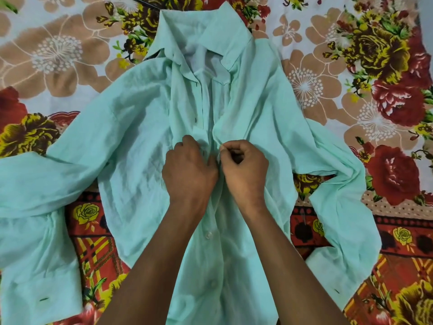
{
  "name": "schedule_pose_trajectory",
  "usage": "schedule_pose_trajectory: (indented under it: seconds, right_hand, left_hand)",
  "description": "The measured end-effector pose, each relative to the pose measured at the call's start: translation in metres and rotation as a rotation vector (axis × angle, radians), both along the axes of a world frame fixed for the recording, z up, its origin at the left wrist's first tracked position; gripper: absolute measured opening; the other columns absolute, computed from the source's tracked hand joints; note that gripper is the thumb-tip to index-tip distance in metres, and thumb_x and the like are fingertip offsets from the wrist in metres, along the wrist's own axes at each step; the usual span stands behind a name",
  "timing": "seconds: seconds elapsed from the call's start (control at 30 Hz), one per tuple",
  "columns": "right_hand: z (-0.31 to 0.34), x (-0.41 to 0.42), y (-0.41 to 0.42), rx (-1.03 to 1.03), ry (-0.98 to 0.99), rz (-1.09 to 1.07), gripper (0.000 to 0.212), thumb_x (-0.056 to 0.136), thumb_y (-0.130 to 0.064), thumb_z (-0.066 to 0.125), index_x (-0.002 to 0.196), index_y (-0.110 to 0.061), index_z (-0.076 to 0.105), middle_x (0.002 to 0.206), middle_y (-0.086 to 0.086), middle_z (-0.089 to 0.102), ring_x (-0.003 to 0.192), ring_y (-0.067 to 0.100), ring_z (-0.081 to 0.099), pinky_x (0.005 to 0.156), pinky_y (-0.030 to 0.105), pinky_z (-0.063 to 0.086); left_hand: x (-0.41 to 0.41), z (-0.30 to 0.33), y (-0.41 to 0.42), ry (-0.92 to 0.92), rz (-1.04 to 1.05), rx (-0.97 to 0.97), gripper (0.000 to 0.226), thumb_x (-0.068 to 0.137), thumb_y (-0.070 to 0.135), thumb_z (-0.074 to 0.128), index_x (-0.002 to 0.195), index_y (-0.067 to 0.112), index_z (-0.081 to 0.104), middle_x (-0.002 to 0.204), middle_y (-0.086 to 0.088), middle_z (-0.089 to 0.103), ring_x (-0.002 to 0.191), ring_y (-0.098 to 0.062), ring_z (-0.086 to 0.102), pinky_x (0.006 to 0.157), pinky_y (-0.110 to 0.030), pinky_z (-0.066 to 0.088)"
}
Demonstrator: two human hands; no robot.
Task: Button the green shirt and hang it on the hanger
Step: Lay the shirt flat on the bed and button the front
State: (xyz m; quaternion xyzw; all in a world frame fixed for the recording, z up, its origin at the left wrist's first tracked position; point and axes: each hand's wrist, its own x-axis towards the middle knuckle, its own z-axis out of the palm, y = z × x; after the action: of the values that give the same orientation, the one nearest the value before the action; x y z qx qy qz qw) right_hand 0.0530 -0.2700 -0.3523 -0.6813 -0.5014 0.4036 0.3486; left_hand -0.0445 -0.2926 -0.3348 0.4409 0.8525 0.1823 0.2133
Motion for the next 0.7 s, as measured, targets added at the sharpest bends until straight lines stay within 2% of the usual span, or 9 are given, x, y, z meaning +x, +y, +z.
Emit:
schedule_pose_trajectory:
  seconds: [0.1,0.17,0.27,0.37,0.43,0.53,0.7]
  right_hand:
    - [0.003,0.000,-0.004,0.046,-0.027,0.074,0.005,0.089,-0.014,0.076,0.092,-0.017,0.079,0.082,-0.013,0.076,0.079,-0.003,0.071,0.073,0.005,0.051]
    - [0.005,0.000,-0.005,0.067,-0.043,0.108,0.004,0.088,-0.015,0.078,0.091,-0.017,0.080,0.082,-0.013,0.076,0.080,-0.004,0.071,0.074,0.005,0.051]
    - [0.008,0.000,-0.004,0.058,-0.046,0.122,0.002,0.087,-0.017,0.079,0.089,-0.017,0.079,0.080,-0.013,0.076,0.079,-0.002,0.071,0.074,0.007,0.053]
    - [0.012,0.000,-0.003,0.028,-0.044,0.114,0.003,0.090,-0.019,0.077,0.092,-0.018,0.077,0.084,-0.010,0.075,0.082,0.004,0.071,0.079,0.021,0.058]
    - [0.015,-0.002,-0.003,0.040,-0.045,0.127,0.002,0.090,-0.019,0.075,0.092,-0.018,0.076,0.085,-0.010,0.074,0.084,0.005,0.069,0.082,0.024,0.057]
    - [0.021,-0.005,-0.003,0.050,-0.026,0.167,0.002,0.091,-0.019,0.074,0.089,-0.020,0.075,0.084,-0.012,0.074,0.083,0.003,0.068,0.080,0.020,0.056]
    - [0.024,-0.009,0.000,-0.031,0.047,0.120,0.004,0.090,-0.018,0.074,0.087,-0.020,0.076,0.082,-0.012,0.075,0.082,0.003,0.069,0.079,0.019,0.056]
  left_hand:
    - [-0.002,0.001,-0.003,-0.025,0.019,0.036,0.014,0.088,0.023,0.062,0.083,0.010,0.060,0.081,-0.004,0.065,0.077,-0.026,0.062,0.065,-0.040,0.051]
    - [-0.008,0.003,-0.005,-0.210,0.127,0.072,0.015,0.088,0.023,0.066,0.076,0.014,0.068,0.070,0.003,0.067,0.070,-0.018,0.065,0.061,-0.029,0.047]
    - [-0.018,0.008,-0.006,-0.590,0.334,0.113,0.015,0.089,0.027,0.076,0.077,0.017,0.078,0.064,0.005,0.072,0.062,-0.008,0.068,0.061,-0.022,0.049]
    - [-0.022,0.010,-0.010,-0.797,0.466,0.143,0.012,0.089,0.024,0.078,0.078,0.019,0.079,0.056,0.011,0.069,0.050,0.003,0.061,0.051,-0.011,0.046]
    - [-0.021,0.011,-0.012,-0.858,0.498,0.152,0.008,0.091,0.025,0.077,0.084,0.021,0.080,0.059,0.014,0.069,0.054,0.005,0.062,0.051,-0.008,0.046]
    - [-0.015,0.013,-0.014,-0.913,0.486,0.193,0.008,0.093,0.023,0.074,0.088,0.022,0.081,0.065,0.015,0.072,0.061,0.006,0.066,0.056,-0.008,0.048]
    - [-0.009,0.018,-0.016,-0.912,0.424,0.254,0.020,0.096,0.011,0.066,0.089,0.025,0.080,0.079,0.010,0.078,0.073,0.002,0.071,0.063,-0.011,0.051]
